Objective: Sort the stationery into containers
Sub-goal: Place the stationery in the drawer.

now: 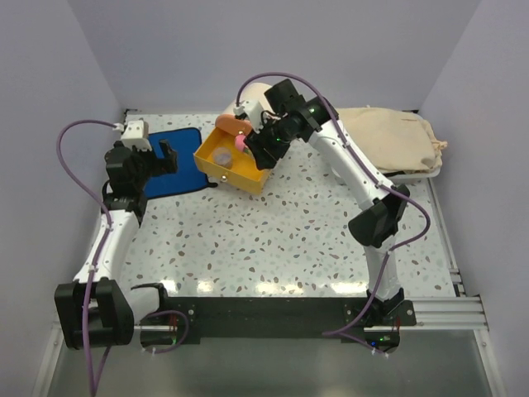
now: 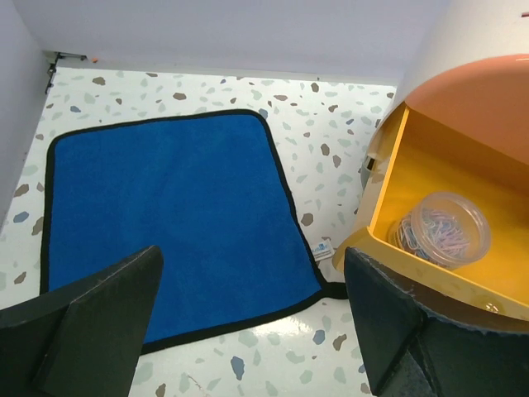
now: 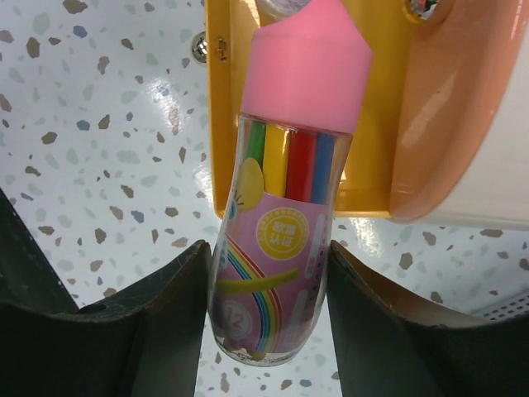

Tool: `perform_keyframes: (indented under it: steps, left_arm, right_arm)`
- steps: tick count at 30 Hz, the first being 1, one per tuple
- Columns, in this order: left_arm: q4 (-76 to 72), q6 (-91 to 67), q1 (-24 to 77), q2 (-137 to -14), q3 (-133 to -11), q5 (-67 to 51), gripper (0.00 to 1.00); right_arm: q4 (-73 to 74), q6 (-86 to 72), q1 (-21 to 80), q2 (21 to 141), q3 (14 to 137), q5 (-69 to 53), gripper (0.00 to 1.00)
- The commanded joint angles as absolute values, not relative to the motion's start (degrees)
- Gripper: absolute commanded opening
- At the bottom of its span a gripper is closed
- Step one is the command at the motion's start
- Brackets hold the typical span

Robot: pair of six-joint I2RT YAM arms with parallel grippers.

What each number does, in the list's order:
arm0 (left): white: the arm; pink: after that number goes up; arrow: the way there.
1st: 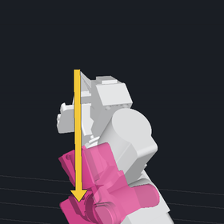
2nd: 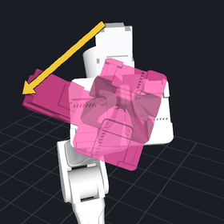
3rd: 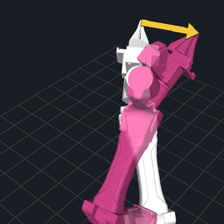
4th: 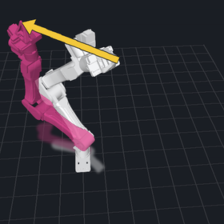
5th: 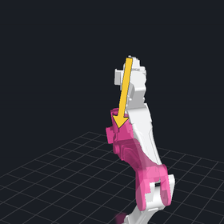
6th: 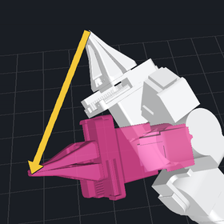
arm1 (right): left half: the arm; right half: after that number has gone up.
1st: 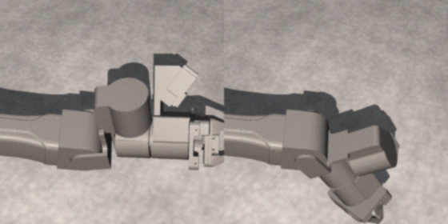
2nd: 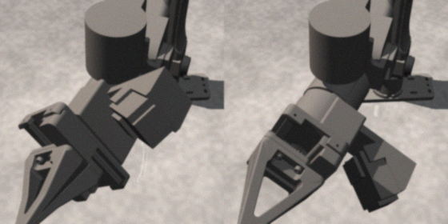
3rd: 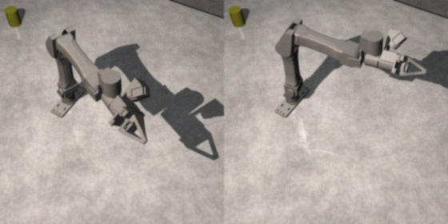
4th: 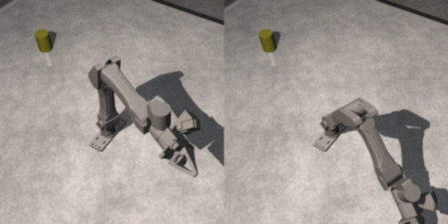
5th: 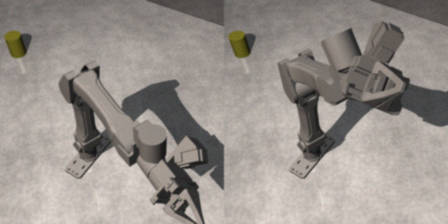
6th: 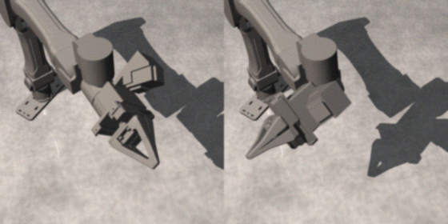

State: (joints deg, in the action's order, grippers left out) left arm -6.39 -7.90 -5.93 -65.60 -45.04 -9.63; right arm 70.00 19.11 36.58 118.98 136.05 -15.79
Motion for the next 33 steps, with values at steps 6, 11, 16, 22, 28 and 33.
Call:
perform_keyframes:
  steps: [6, 11, 16, 22, 28, 33]
  left_arm:
    - [-7.12, -8.17, -6.07, -60.82, -41.40, -7.21, 0.95]
    - [-6.33, -8.44, -6.07, -60.03, -40.78, -6.86, 0.95]
    - [-5.63, -7.56, -6.15, -59.85, -40.61, -6.59, 0.95]
    - [-5.36, -7.03, -6.06, -60.20, -40.87, -6.42, 0.95]
    - [-5.80, -7.65, -6.06, -61.17, -40.96, -7.29, 0.95]
    - [-5.98, -7.91, -6.07, -61.26, -40.96, -7.65, 0.95]
  right_arm:
    - [67.50, 13.19, 36.83, 119.88, 139.74, -16.70, 0.00]
    - [65.66, 13.10, 36.83, 122.52, 139.92, -17.05, 0.00]
    - [63.37, 13.27, 36.91, 124.19, 139.49, -17.40, 0.00]
    - [60.38, 11.78, 36.91, 124.80, 137.81, -17.58, 0.00]
    - [59.85, 11.42, 36.91, 126.38, 137.90, -17.05, 0.07]
    - [60.21, 11.07, 37.00, 127.18, 137.38, -15.74, 0.36]
